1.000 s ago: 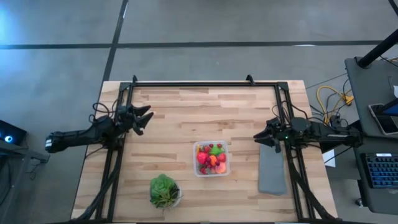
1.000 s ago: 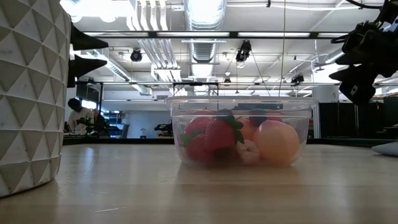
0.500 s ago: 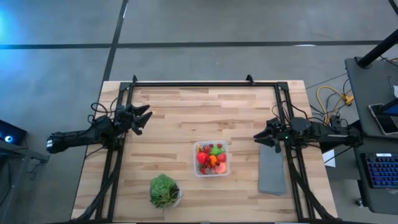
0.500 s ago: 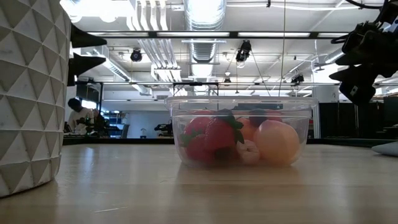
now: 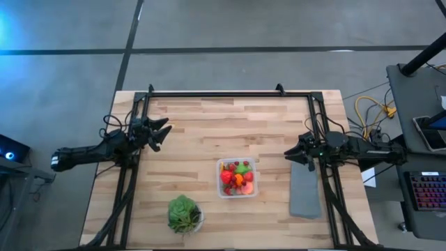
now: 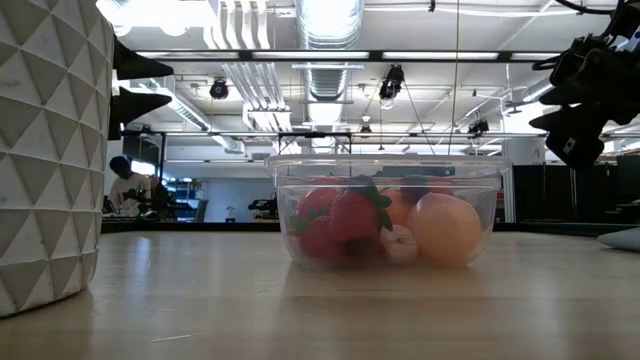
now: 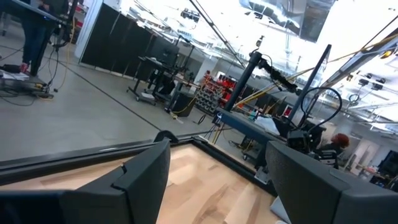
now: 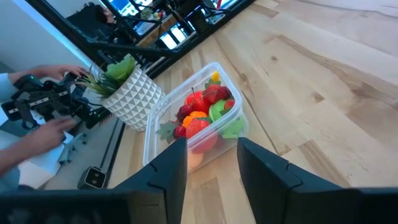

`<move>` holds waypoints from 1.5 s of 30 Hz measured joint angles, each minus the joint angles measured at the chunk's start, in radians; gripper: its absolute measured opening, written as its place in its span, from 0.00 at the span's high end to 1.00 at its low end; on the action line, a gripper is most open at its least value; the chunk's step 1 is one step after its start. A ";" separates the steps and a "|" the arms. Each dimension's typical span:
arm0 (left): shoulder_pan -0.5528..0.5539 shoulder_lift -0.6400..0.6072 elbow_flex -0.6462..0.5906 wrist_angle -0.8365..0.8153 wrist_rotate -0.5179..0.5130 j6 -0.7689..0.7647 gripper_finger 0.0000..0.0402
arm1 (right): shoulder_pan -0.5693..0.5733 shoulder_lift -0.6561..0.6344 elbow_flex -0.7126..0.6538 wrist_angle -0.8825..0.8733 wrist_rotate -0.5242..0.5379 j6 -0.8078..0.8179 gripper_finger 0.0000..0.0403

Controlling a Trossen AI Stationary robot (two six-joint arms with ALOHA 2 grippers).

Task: Pick and placing Produce into tupperware
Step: Return to Home Position

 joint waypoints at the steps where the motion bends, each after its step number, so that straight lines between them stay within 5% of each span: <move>1: 0.000 0.000 0.000 -0.001 0.001 0.000 0.37 | 0.000 0.000 0.000 0.000 0.000 0.000 0.67; 5: 0.000 -0.008 0.004 -0.028 0.036 0.101 0.37 | 0.000 0.000 0.000 0.000 0.000 0.000 0.67; 7: 0.000 -0.008 0.005 -0.022 0.217 0.185 0.37 | 0.000 0.000 0.000 0.000 0.000 0.000 0.68; 10: 0.005 -0.029 0.004 -0.028 0.634 0.322 0.37 | 0.000 0.004 0.000 0.000 0.000 0.000 0.68; 12: 0.005 -0.030 0.002 -0.032 0.785 0.335 0.37 | 0.000 0.006 -0.001 -0.001 0.000 0.000 0.68; 27: 0.001 -0.031 0.001 -0.101 0.469 0.352 0.37 | 0.000 0.010 -0.001 0.000 0.000 0.000 0.67; 45: -0.041 -0.026 0.000 -0.127 0.377 0.496 0.37 | 0.000 0.010 -0.001 0.000 0.000 0.000 0.69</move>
